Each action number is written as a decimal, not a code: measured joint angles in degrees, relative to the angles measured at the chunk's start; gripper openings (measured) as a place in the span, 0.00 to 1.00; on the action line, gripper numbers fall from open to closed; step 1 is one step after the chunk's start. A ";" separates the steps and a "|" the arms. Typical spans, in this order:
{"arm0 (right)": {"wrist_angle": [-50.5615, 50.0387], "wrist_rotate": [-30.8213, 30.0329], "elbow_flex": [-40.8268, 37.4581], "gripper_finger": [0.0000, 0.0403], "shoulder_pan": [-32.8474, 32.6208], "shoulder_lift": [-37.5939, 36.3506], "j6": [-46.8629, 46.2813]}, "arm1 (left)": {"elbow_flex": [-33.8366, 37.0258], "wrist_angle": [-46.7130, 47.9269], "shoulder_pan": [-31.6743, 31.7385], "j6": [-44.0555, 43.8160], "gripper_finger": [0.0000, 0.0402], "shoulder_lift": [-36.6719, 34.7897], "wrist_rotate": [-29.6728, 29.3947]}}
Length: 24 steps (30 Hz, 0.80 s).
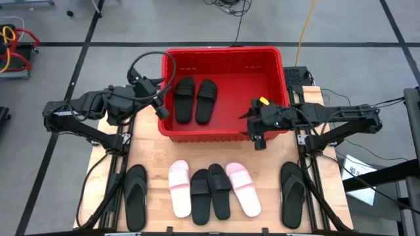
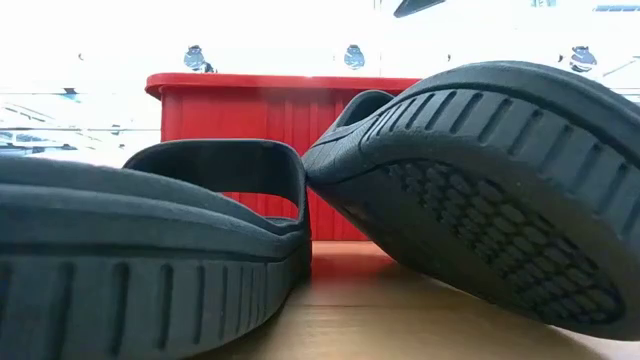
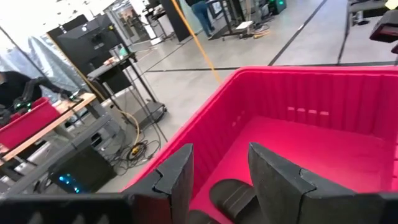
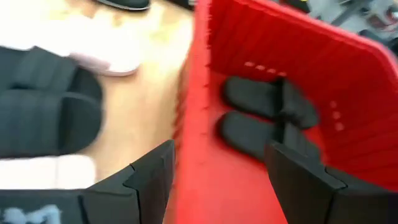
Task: Pick and place slides into bin
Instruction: Put the black slipper into the red container
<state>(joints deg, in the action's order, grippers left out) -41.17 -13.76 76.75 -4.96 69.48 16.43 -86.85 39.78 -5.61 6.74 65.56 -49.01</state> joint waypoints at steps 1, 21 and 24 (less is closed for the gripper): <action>-1.28 0.05 0.00 0.58 -0.93 -0.26 -1.17 | 0.00 0.01 -0.42 0.00 0.40 0.00 0.01; -7.96 0.31 0.00 0.58 -8.78 -0.77 -17.12 | -0.02 27.89 -7.08 -29.55 0.40 0.03 20.32; -7.98 0.35 0.00 0.58 -8.78 -0.77 -18.87 | -0.04 36.80 -8.49 -39.85 0.40 0.84 27.28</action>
<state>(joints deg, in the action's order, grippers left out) -49.15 -13.41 76.75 -13.74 68.71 -2.44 -86.89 76.58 -14.10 -33.11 66.40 -21.73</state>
